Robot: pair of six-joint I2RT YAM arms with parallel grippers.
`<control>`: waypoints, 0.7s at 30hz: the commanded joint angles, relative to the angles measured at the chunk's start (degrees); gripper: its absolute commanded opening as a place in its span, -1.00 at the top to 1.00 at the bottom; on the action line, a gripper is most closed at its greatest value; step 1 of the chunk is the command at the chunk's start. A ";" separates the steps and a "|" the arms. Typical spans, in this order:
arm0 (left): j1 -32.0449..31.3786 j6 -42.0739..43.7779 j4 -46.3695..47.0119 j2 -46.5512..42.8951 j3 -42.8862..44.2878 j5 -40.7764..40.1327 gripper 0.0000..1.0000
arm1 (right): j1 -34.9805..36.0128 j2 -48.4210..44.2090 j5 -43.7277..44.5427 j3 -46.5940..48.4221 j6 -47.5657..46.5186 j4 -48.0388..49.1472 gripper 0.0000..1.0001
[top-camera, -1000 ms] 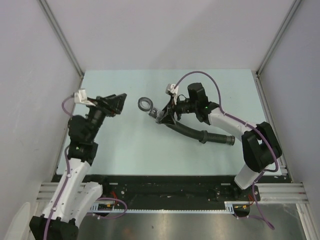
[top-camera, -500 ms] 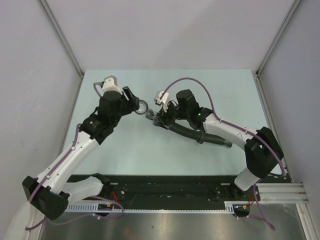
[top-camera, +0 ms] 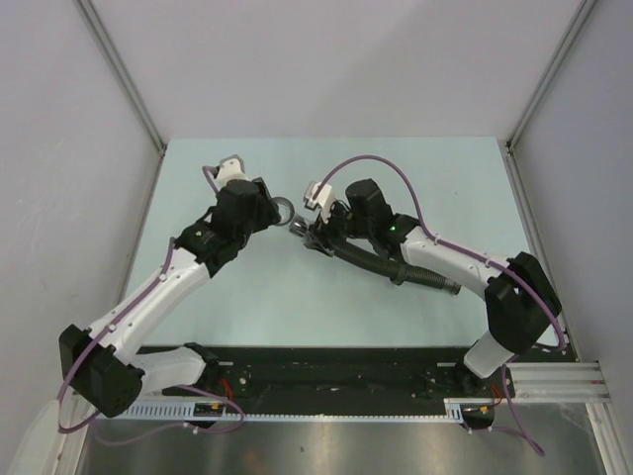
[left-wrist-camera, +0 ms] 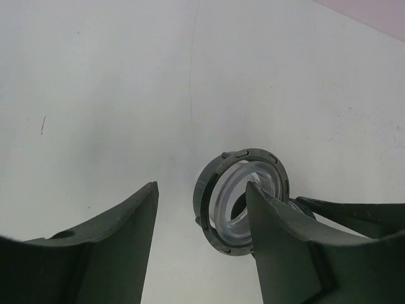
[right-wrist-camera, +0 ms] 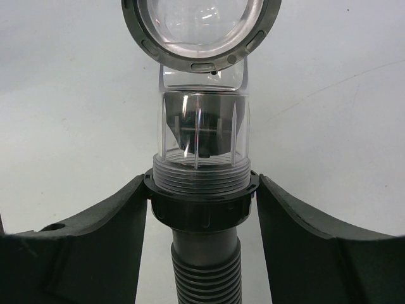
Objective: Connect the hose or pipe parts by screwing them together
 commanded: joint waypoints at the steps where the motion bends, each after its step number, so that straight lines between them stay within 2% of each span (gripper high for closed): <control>1: -0.42 -1.94 -0.47 1.22 0.78 -0.16 -0.22 | 0.48 -3.48 0.14 2.06 -0.77 2.68 1.00; 5: -0.33 -1.33 -0.04 2.53 0.51 1.15 -0.15 | 0.48 -4.01 -0.04 2.06 -0.60 2.51 1.00; 8: -0.33 -1.15 0.23 2.98 0.07 1.86 0.09 | 0.30 -4.45 -0.74 2.06 -0.25 2.50 1.00; 9: -0.42 -1.15 0.49 2.80 -0.54 2.21 0.23 | -0.22 -4.45 -1.35 2.06 0.10 2.85 1.00; 14: -0.33 1.13 3.12 0.26 -3.44 5.20 0.41 | -1.63 -4.80 -2.58 2.06 0.98 3.56 1.00; 17: -0.33 4.11 6.64 -1.93 -5.99 8.97 0.64 | -2.77 -5.24 -4.95 2.06 1.77 3.65 1.00; 18: -0.25 4.30 7.86 -2.38 -6.78 9.42 0.94 | -3.21 -5.24 -6.61 1.97 2.21 3.82 1.00; 21: -0.25 4.56 11.98 -4.31 -9.23 12.22 0.99 | -5.23 -5.33 -11.70 2.06 3.53 4.35 1.00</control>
